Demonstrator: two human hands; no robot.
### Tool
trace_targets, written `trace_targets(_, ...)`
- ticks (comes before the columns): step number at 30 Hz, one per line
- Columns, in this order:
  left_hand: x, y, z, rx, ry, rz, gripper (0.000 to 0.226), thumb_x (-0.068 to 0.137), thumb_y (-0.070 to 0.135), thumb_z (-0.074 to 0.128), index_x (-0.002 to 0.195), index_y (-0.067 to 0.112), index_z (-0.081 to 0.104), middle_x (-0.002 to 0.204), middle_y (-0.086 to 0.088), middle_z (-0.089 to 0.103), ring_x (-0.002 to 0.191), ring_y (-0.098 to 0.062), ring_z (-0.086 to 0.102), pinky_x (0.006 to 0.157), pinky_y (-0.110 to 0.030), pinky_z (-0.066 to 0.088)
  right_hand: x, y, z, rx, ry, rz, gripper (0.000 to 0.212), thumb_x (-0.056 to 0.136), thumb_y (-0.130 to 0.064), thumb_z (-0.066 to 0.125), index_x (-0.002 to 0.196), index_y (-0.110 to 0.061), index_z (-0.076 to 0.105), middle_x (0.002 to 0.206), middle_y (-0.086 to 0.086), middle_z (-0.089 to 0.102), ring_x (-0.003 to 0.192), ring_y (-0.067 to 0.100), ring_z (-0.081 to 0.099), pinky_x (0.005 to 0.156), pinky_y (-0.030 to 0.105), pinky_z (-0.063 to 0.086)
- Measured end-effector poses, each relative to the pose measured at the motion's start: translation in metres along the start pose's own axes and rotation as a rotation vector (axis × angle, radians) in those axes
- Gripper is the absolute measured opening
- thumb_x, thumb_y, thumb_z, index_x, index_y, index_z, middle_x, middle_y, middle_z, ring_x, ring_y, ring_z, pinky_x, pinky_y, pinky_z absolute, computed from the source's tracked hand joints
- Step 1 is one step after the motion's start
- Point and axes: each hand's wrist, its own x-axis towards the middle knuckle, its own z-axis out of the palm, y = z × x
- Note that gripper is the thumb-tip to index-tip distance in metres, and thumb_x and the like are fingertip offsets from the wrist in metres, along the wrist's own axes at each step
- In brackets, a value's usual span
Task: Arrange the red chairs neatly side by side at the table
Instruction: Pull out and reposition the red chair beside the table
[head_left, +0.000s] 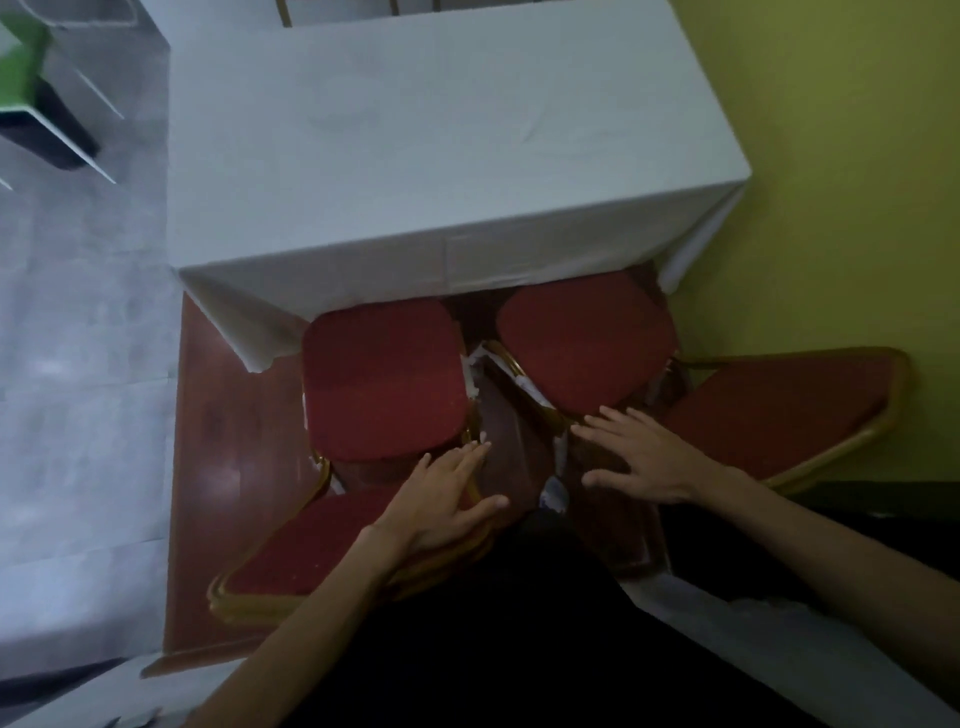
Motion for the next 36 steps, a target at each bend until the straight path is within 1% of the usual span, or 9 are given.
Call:
trace_targets(4, 0.060, 0.065, 0.022, -0.029, 0.030, 0.064, 0.091, 0.086, 0.083, 0.027, 0.158, 0.027, 0.017, 0.162, 0.001, 0.026, 0.149, -0.015, 0.023, 0.121, -0.046, 0.016, -0.039, 0.092, -0.039, -0.111, -0.022, 0.033, 0.101, 0.076, -0.095, 0.015, 0.158, -0.037, 0.015, 0.165, -0.006, 0.019, 0.153, 0.014, 0.005, 0.122, 0.040, 0.002)
trace_targets(6, 0.089, 0.100, 0.035, -0.032, 0.013, 0.103, 0.097, 0.083, 0.086, 0.023, 0.157, 0.025, 0.020, 0.161, -0.001, 0.030, 0.147, -0.018, 0.027, 0.119, -0.049, 0.022, -0.061, 0.136, -0.059, -0.191, -0.038, 0.062, 0.109, 0.071, -0.099, 0.009, 0.159, -0.035, 0.016, 0.165, -0.003, 0.021, 0.153, 0.017, 0.009, 0.121, 0.041, 0.006)
trace_targets(9, 0.129, 0.150, 0.053, -0.067, 0.002, 0.160, 0.096, 0.083, 0.087, 0.025, 0.157, 0.026, 0.022, 0.160, -0.003, 0.032, 0.145, -0.020, 0.031, 0.114, -0.053, 0.030, -0.091, 0.196, -0.080, -0.286, -0.109, 0.123, 0.114, 0.066, -0.101, 0.012, 0.158, -0.035, 0.017, 0.164, -0.002, 0.022, 0.153, 0.020, 0.012, 0.120, 0.045, 0.011)
trace_targets(15, 0.201, 0.243, 0.090, -0.146, -0.043, 0.186, 0.092, 0.086, 0.083, 0.030, 0.156, 0.025, 0.021, 0.161, -0.004, 0.030, 0.146, -0.022, 0.030, 0.114, -0.059, 0.028, -0.137, 0.289, -0.092, -0.444, -0.310, 0.170, 0.119, 0.062, -0.102, 0.012, 0.159, -0.033, 0.014, 0.167, 0.003, 0.015, 0.152, 0.023, 0.013, 0.122, 0.046, 0.012)
trace_targets(19, 0.233, 0.288, 0.108, -0.147, -0.080, 0.229, 0.092, 0.088, 0.079, 0.036, 0.157, 0.019, 0.021, 0.160, -0.007, 0.030, 0.146, -0.025, 0.030, 0.114, -0.054, 0.030, -0.161, 0.321, -0.094, -0.464, -0.404, 0.159, 0.122, 0.061, -0.103, 0.012, 0.159, -0.032, 0.007, 0.167, 0.005, 0.009, 0.153, 0.025, 0.007, 0.123, 0.049, 0.007)
trace_targets(23, 0.248, 0.317, 0.126, -0.117, -0.123, 0.214, 0.093, 0.089, 0.077, 0.038, 0.157, 0.019, 0.016, 0.162, -0.011, 0.025, 0.146, -0.029, 0.028, 0.116, -0.055, 0.028, -0.174, 0.344, -0.086, -0.461, -0.397, 0.126, 0.112, 0.068, -0.100, 0.013, 0.159, -0.035, 0.002, 0.167, 0.007, 0.004, 0.153, 0.027, 0.006, 0.124, 0.048, 0.007)
trace_targets(30, 0.258, 0.337, 0.165, -0.155, -0.249, 0.129, 0.089, 0.092, 0.074, 0.034, 0.159, 0.025, 0.001, 0.166, -0.008, 0.005, 0.150, -0.034, 0.012, 0.117, -0.062, 0.016, -0.169, 0.364, -0.082, -0.422, -0.289, 0.046, 0.099, 0.080, -0.089, 0.014, 0.159, -0.030, 0.016, 0.165, 0.010, 0.018, 0.151, 0.030, 0.017, 0.121, 0.045, 0.009)
trace_targets(33, 0.257, 0.342, 0.174, -0.227, -0.230, 0.089, 0.084, 0.096, 0.069, 0.031, 0.158, 0.027, -0.005, 0.167, -0.007, -0.003, 0.151, -0.037, 0.003, 0.116, -0.064, 0.010, -0.158, 0.372, -0.082, -0.410, -0.302, 0.020, 0.101, 0.079, -0.093, 0.014, 0.158, -0.030, 0.019, 0.163, 0.008, 0.024, 0.151, 0.029, 0.020, 0.122, 0.050, 0.016)
trace_targets(36, 0.255, 0.343, 0.180, -0.273, -0.198, 0.090, 0.082, 0.096, 0.069, 0.030, 0.158, 0.028, -0.006, 0.166, -0.008, -0.005, 0.151, -0.039, 0.000, 0.116, -0.065, 0.006, -0.155, 0.378, -0.081, -0.409, -0.284, -0.024, 0.099, 0.082, -0.089, 0.020, 0.158, -0.026, 0.023, 0.161, 0.008, 0.030, 0.149, 0.030, 0.024, 0.121, 0.048, 0.016)
